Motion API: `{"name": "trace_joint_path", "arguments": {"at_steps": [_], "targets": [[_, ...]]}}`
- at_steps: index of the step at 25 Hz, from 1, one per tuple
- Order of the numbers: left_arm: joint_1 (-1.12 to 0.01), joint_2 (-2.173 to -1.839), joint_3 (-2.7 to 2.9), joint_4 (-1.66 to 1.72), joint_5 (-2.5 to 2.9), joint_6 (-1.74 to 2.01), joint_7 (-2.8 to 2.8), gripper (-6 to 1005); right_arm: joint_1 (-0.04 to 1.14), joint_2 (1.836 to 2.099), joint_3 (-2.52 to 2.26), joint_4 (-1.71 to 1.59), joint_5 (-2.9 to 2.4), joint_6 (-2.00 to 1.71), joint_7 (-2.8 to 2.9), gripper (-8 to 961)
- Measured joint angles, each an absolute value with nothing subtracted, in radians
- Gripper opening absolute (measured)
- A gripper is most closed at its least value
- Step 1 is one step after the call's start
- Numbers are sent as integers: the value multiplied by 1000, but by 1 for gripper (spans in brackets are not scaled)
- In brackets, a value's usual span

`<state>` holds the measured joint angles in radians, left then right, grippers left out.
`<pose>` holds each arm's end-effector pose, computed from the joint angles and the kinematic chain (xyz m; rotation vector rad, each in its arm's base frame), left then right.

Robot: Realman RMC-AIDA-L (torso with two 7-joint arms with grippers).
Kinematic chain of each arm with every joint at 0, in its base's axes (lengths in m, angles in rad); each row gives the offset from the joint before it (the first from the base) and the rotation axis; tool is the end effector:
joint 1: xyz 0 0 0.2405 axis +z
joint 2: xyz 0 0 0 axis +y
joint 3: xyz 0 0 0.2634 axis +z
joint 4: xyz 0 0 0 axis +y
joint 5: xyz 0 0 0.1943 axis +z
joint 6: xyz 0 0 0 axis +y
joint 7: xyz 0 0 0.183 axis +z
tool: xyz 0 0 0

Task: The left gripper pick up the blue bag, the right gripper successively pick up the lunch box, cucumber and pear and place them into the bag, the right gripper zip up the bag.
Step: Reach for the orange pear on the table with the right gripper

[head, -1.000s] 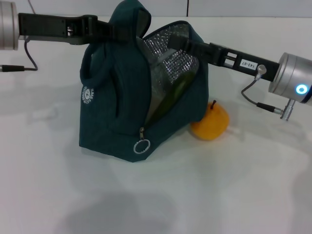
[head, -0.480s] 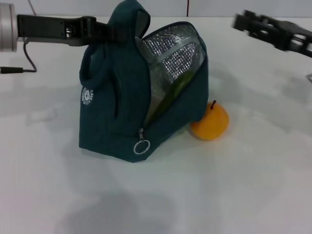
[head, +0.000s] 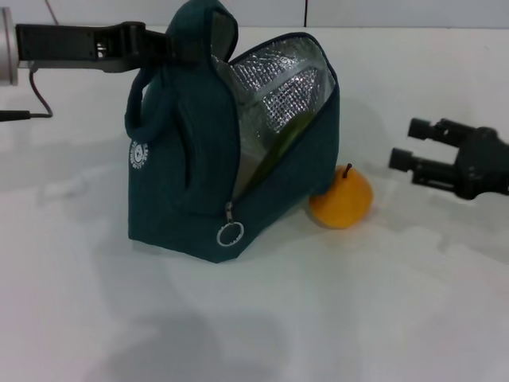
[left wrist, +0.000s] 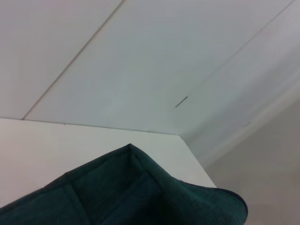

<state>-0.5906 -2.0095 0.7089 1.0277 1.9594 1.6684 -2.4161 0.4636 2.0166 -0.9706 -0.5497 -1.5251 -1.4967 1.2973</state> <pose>-0.1902 0.3720 0.0448 -2.4933 -1.4649 -0.7958 0.2305 0.3371 -0.0244 -2.5845 0.6006 0.9737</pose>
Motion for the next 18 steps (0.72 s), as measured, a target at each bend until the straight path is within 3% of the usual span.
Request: {"name": "trace_joint_path", "arguments": {"at_steps": [8, 18], "targets": [[-591, -2010, 709, 1028, 1961, 1665, -2410, 70, 574, 2026, -1060, -432, -1514, -1392, 1149, 732], [-593, -2008, 709, 1006, 1961, 1652, -2403, 71, 617, 2028, -1139, -414, -1512, -1332, 1064, 681]]}}
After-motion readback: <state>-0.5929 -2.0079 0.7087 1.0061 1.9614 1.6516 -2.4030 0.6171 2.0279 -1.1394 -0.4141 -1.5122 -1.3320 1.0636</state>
